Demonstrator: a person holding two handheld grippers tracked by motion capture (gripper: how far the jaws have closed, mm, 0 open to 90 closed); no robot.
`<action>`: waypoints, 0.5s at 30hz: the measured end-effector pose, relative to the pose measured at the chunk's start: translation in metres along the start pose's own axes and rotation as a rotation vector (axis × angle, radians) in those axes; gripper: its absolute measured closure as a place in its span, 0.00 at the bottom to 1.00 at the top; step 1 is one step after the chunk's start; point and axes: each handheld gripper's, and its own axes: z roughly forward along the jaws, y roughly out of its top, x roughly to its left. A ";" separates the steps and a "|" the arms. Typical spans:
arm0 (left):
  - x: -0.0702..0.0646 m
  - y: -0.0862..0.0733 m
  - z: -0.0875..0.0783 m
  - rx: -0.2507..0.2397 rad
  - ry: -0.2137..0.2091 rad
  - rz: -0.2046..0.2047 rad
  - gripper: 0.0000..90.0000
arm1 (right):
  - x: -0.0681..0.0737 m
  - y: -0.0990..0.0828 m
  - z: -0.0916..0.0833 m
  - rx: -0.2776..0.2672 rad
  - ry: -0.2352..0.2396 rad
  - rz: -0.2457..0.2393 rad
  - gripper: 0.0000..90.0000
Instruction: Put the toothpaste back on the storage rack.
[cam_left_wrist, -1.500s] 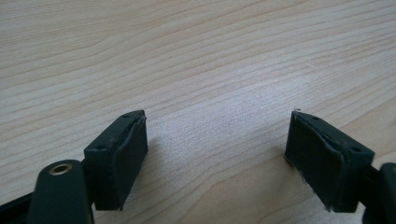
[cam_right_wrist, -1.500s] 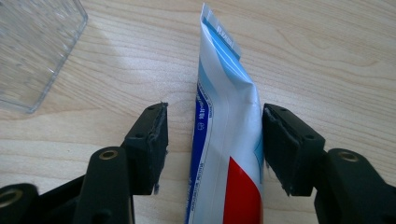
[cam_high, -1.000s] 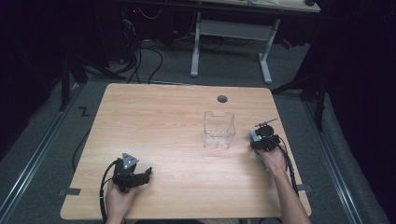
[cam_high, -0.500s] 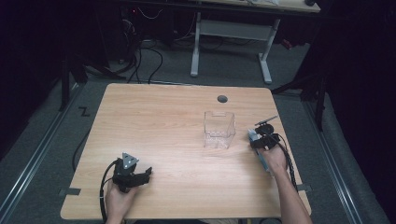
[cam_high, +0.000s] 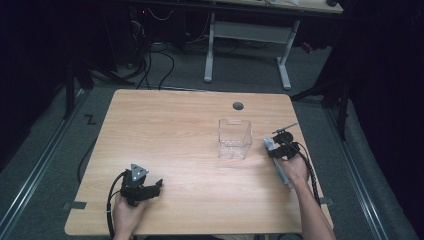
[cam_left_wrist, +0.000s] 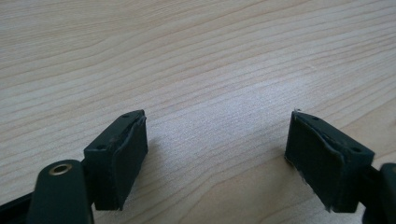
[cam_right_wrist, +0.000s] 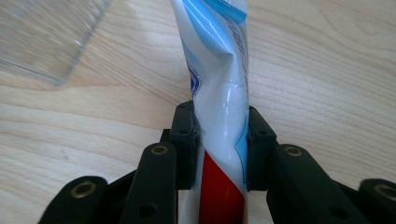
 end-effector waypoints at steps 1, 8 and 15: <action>0.000 0.000 0.000 0.000 0.000 0.000 0.23 | 0.000 0.000 -0.001 -0.006 0.009 0.001 0.79; 0.000 0.000 0.000 0.002 0.000 0.001 0.23 | 0.001 -0.002 -0.018 -0.091 0.070 -0.013 0.79; 0.000 0.000 0.000 0.004 0.000 0.003 0.24 | 0.003 -0.008 -0.036 -0.180 0.109 -0.038 0.79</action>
